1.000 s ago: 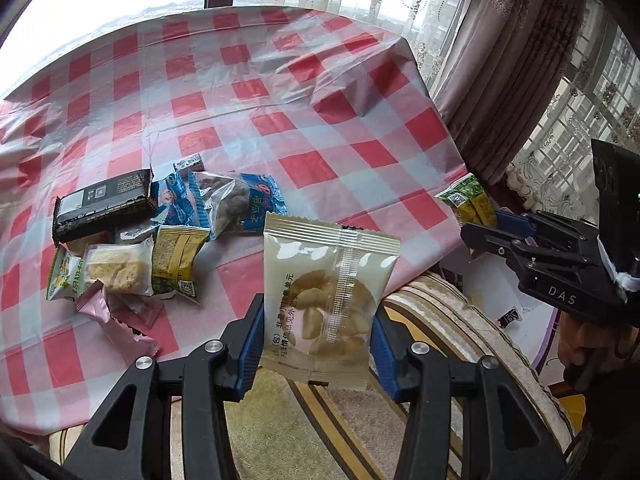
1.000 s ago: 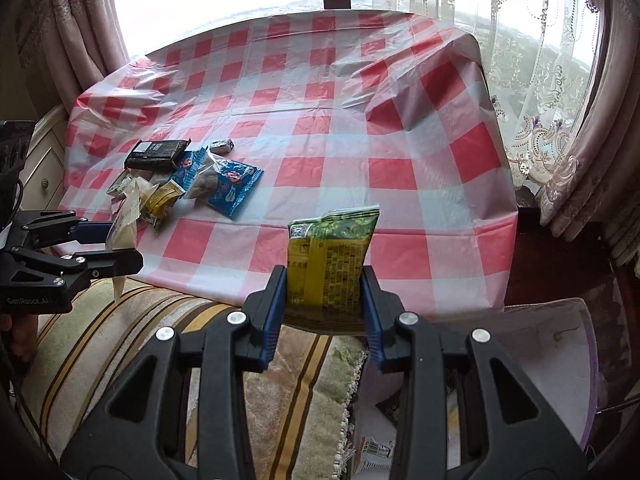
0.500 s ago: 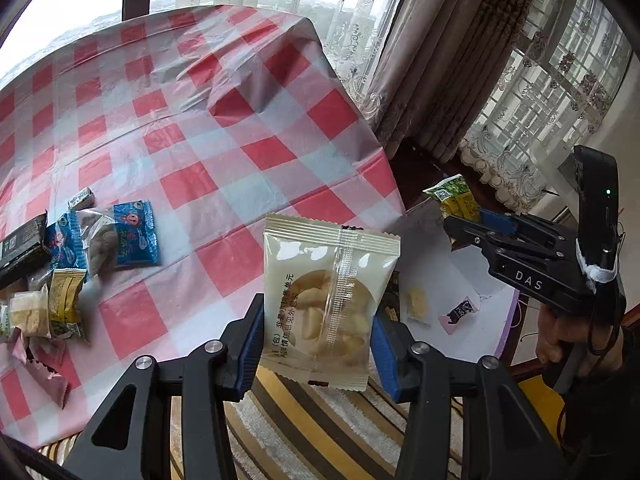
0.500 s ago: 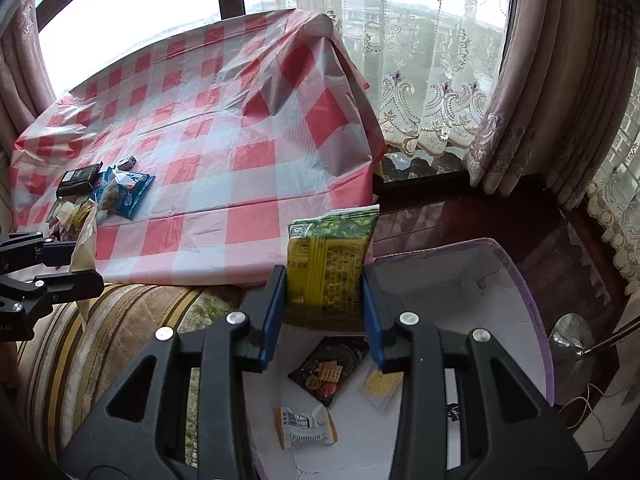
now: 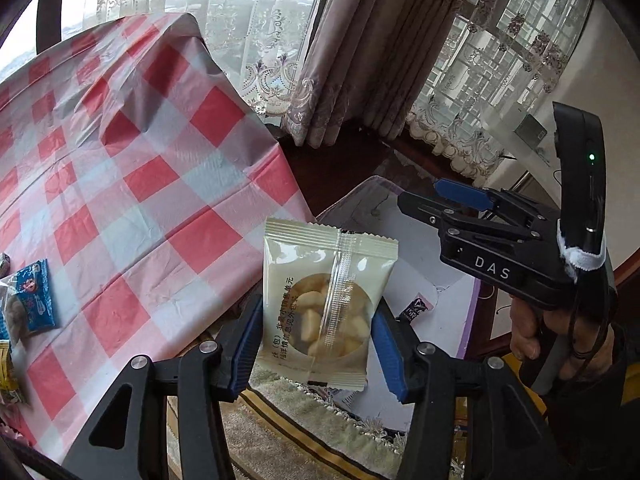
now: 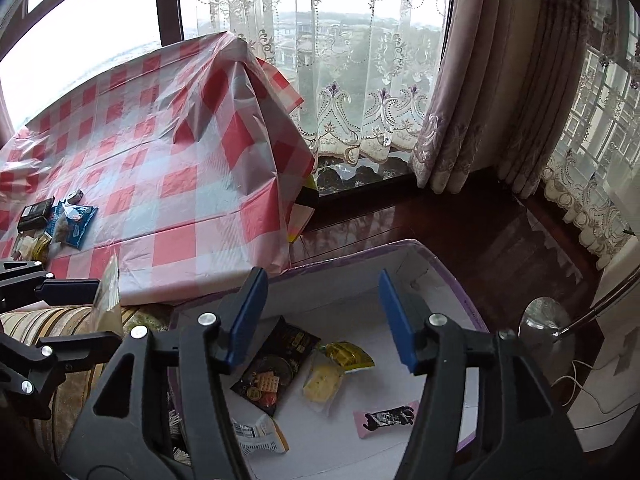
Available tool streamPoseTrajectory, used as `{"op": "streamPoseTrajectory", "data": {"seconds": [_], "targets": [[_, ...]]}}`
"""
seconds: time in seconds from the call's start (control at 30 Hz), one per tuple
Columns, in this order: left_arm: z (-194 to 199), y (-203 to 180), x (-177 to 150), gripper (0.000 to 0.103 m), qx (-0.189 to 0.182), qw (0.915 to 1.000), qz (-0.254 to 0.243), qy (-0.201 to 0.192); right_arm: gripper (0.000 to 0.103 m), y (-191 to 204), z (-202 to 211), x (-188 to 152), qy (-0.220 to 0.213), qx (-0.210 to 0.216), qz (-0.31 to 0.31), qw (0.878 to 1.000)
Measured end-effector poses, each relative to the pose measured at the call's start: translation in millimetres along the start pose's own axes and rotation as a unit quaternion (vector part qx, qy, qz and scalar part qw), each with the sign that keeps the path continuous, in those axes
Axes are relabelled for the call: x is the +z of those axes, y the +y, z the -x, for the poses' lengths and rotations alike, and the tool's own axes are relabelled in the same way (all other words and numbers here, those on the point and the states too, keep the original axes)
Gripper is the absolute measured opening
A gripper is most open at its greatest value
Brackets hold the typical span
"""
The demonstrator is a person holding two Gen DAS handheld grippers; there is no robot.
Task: Organize snacks
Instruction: 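Carry both packets to the white box and release them from both grippers, then move both open grippers back over the snack pile on the table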
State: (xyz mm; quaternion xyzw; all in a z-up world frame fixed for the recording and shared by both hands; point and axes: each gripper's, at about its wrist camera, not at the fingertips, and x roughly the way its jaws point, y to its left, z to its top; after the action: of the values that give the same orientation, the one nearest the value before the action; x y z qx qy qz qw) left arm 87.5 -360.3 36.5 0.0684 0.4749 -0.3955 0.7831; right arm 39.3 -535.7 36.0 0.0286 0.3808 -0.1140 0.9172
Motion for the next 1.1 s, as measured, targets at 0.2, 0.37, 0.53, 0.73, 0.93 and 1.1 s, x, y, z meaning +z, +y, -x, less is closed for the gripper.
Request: {"op": "streamPoseTrajectory", "data": {"seconds": [0.2,0.37,0.53,0.73,0.93,1.1], "targets": [[17,1,2,0.084,0.039,0.9981,-0.005,-0.046,0.078,0,-1,6,-0.005,-0.048,-0.020,0.999],[34,7,6,0.085,0.113,0.9896,-0.010,-0.088,0.085,11,3,8,-0.035,-0.090,-0.012,0.995],[52,13,0,0.085,0.140,0.9779,-0.017,-0.154,0.090,16,8,10,-0.045,-0.044,-0.055,0.996],[67,32,-9,0.085,0.127,0.9799,0.004,-0.154,0.090,45,6,13,-0.028,0.005,-0.043,0.999],[83,61,-23,0.084,0.118,0.9774,0.059,-0.165,0.090,85,9,10,-0.022,0.085,-0.022,0.996],[100,90,-40,0.084,0.128,0.9701,0.114,-0.172,0.090,118,10,11,-0.014,0.108,-0.005,0.994]]}}
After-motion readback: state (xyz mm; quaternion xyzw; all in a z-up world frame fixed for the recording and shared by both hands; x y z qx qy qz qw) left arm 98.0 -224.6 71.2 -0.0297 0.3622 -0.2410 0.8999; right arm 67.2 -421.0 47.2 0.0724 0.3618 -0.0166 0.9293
